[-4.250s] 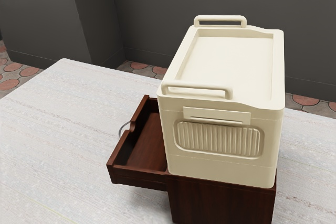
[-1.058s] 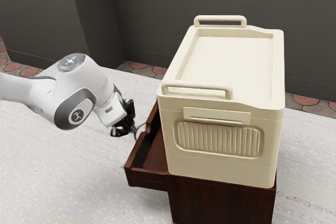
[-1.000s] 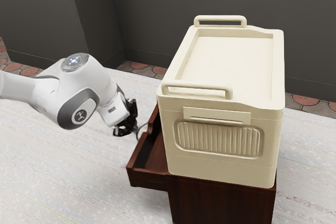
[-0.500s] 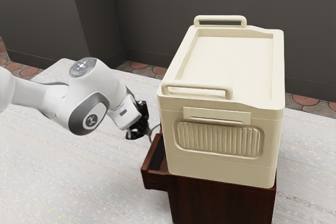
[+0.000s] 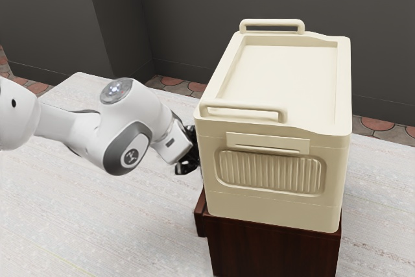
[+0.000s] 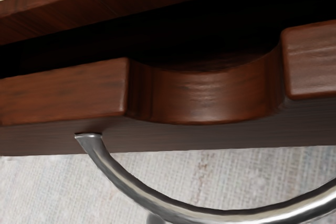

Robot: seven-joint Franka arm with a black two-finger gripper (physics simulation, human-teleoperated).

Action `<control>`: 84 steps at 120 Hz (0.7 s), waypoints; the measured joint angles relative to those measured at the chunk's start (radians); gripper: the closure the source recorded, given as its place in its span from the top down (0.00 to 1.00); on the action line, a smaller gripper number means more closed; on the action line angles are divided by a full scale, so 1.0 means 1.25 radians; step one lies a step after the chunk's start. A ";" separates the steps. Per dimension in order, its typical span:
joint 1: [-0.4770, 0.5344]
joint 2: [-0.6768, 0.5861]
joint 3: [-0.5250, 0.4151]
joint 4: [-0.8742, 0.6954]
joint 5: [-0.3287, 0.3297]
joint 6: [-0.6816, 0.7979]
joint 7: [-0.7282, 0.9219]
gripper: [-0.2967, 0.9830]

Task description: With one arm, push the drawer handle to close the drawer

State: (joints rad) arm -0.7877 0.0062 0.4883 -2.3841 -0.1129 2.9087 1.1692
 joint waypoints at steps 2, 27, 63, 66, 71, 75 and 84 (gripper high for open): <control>0.000 0.002 -0.001 0.001 -0.002 0.002 0.000 0.15; -0.004 0.033 -0.010 0.035 -0.019 0.017 -0.005 0.15; -0.003 0.056 -0.023 0.059 -0.040 0.026 -0.009 0.15; -0.004 0.055 -0.023 0.058 -0.041 0.027 -0.009 0.15; -0.005 0.053 -0.022 0.056 -0.042 0.026 -0.010 0.15; -0.005 0.050 -0.021 0.055 -0.043 0.026 -0.010 0.15; -0.007 0.035 -0.019 0.049 -0.045 0.025 -0.009 0.15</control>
State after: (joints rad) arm -0.7964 0.0502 0.4644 -2.3228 -0.1690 2.9401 1.1574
